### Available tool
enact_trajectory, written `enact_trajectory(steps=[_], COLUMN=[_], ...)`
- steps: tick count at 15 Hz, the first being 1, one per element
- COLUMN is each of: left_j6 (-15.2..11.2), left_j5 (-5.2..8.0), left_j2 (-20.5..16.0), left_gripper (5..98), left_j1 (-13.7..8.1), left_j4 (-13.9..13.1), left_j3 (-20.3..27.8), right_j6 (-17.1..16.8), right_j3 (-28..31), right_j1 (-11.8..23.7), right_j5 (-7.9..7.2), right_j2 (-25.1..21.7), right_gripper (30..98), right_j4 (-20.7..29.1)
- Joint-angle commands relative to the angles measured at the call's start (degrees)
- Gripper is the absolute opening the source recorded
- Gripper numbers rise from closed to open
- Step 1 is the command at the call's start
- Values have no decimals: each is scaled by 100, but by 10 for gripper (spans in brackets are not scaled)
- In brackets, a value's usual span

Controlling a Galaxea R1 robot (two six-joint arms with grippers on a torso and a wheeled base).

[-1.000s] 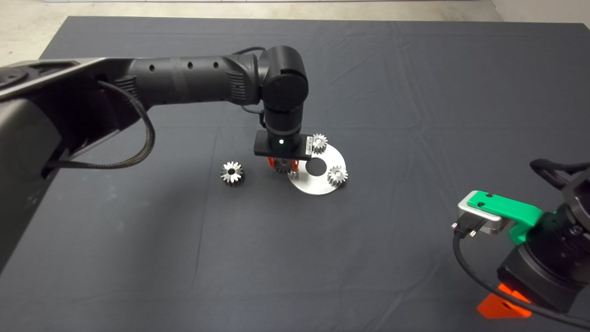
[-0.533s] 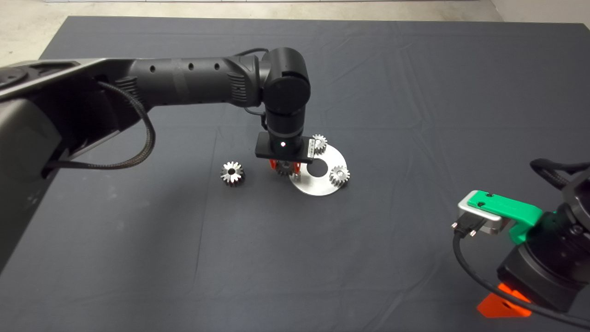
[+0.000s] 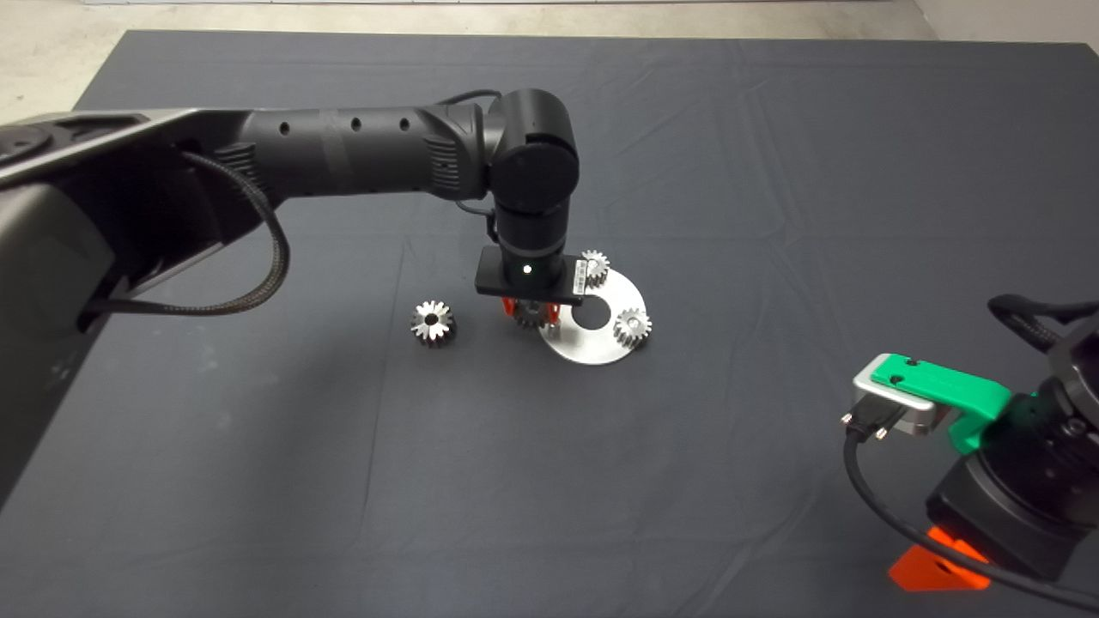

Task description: Remove an incorrectly installed larger gear and replace it with the correct smaller gear

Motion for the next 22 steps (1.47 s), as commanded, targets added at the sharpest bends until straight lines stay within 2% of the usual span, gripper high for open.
enact_trajectory(steps=[1, 9, 16, 18, 22], left_j6=[-21, -20, -11, -11, -46], left_j5=[30, 30, 101, 92, 83], left_j2=[11, -24, -131, -148, -104], left_gripper=[353, 353, 353, 353, 353], left_j1=[-118, -153, -252, -337, -338], left_j4=[-51, -43, 1, -3, -25], left_j3=[175, 157, 150, 214, 394], right_j6=[27, 20, 29, 29, 29], right_j3=[17, 17, 17, 17, 17], right_j1=[140, 140, 140, 140, 140], right_j5=[-488, -488, -488, -488, -488], right_j2=[-3, -3, -3, -3, -2], right_gripper=[969, 969, 969, 969, 969], right_j4=[143, 143, 143, 143, 143])
